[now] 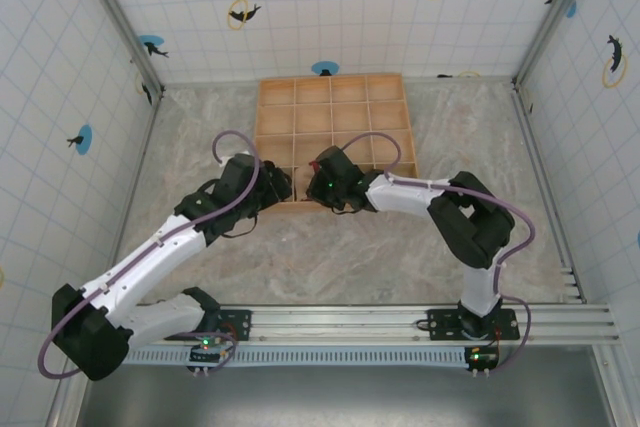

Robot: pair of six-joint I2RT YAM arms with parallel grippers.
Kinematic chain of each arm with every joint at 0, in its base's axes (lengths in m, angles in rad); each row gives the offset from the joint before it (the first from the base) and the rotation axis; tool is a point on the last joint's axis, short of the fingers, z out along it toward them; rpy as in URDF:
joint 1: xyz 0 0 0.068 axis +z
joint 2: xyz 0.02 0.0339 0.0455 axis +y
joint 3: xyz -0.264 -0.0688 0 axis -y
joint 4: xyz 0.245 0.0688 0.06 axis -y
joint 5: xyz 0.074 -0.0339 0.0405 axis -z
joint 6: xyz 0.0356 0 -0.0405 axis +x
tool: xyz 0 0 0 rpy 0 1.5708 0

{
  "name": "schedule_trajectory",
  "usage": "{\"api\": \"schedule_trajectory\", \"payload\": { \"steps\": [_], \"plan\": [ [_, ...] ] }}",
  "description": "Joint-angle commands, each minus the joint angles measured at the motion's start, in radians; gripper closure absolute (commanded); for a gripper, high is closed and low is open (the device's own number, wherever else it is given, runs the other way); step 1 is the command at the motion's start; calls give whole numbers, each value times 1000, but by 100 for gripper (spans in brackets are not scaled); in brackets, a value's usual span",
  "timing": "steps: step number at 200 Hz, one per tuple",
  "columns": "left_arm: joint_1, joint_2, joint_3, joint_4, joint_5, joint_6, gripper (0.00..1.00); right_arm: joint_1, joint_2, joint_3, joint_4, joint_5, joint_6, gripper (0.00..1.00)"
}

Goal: Roll the socks

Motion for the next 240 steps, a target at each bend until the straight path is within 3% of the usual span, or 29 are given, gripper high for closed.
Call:
{"api": "schedule_trajectory", "payload": {
  "steps": [1,71,86,118,184,205,240],
  "plan": [
    [7,-21,-28,26,14,21,5,-14,69,67,-110,-45,-14,100],
    [8,-21,-43,35,20,25,5,-8,150,76,-30,-134,-3,97],
    [7,-9,-43,29,11,24,4,-9,153,79,-8,-170,-31,89],
    [7,37,-6,-18,-25,44,3,-9,66,19,-2,-85,-64,66],
    [47,31,18,66,-195,231,3,-15,-112,59,-95,10,-234,28],
    [122,19,-21,125,-215,300,3,-22,-185,38,-99,11,-265,16],
    [252,20,-135,322,-246,481,3,-39,-335,-36,-121,77,-367,9]
  ]
}}
